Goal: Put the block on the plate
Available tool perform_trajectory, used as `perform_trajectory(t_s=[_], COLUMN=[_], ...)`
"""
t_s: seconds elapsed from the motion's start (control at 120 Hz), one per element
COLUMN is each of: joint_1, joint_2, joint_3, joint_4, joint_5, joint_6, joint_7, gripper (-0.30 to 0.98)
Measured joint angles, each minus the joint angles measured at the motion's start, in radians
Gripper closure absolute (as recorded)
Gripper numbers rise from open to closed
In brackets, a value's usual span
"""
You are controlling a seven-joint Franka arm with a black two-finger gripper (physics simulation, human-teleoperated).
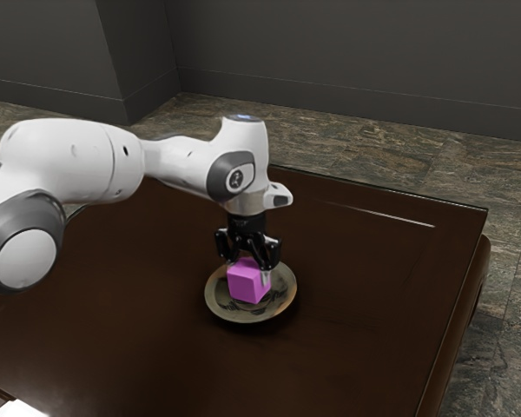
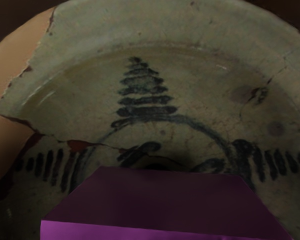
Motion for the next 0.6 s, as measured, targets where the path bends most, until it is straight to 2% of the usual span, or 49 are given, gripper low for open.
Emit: perform_trajectory(t_s=[0.092, 0.267, 0.35, 0.5, 0.6], joint_1=[0.0, -0.002, -0.003, -0.003, -0.004], joint_2=[0.002, -0.018, -0.101, -0.309, -0.384], joint_3=[0.001, 0.002, 0.006, 0.01, 0.008], joint_4=[0.0, 0.005, 0.004, 0.012, 0.116], joint_5=[-0.006, -0.008, -0.004, 0.046, 0.066], joint_6=[-0.002, -0.009, -0.022, -0.093, -0.209], joint_7=[-0.008, -0.017, -0.02, -0.025, -0.023], gripper=[0.24, 0.11, 0.07, 0.04, 0.02])
